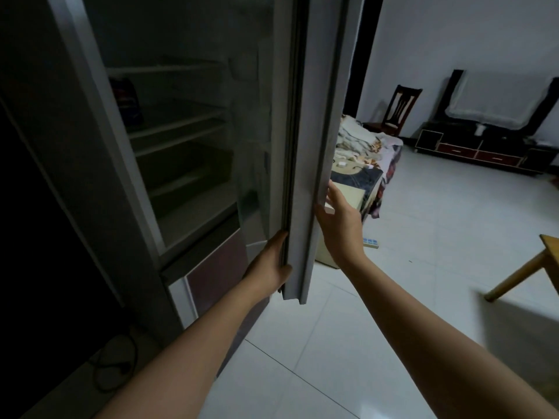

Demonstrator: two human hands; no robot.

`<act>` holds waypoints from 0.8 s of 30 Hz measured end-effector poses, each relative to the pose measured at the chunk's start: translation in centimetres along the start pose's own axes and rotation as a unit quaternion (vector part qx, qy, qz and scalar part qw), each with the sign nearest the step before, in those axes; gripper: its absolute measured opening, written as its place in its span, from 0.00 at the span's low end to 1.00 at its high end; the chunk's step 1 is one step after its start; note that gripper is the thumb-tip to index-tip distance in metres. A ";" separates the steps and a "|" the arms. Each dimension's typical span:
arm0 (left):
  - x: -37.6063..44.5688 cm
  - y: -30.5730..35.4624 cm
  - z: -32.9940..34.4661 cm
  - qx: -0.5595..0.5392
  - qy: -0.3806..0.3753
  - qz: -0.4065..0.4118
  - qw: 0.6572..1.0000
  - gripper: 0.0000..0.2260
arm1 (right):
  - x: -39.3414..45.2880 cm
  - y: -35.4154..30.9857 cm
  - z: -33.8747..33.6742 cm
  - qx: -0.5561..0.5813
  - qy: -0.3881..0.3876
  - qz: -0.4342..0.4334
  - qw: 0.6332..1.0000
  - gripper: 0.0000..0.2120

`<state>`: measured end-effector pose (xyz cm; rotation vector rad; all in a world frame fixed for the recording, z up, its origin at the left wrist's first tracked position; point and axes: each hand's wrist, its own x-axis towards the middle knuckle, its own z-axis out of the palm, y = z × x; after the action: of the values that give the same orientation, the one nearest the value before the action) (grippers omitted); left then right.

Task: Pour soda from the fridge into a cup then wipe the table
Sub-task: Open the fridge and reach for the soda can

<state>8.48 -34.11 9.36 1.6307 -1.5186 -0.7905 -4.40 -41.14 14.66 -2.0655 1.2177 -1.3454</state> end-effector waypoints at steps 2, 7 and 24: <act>0.6 0.7 1.5 0.002 -0.006 -0.005 1.000 0.31 | 0.1 1.3 -1.2 0.007 0.003 0.019 1.000 0.24; 2.5 1.6 4.7 0.008 -0.019 -0.006 1.000 0.32 | 0.9 3.9 -3.8 0.061 0.031 0.062 0.996 0.22; 14.2 6.0 13.9 0.109 -0.078 0.155 0.979 0.33 | 9.2 15.3 -10.9 0.003 0.123 0.101 0.987 0.21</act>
<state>-4.94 -49.81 8.05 1.4572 -1.9721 -0.6072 -19.38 -55.72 13.92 -1.7548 1.4784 -1.5346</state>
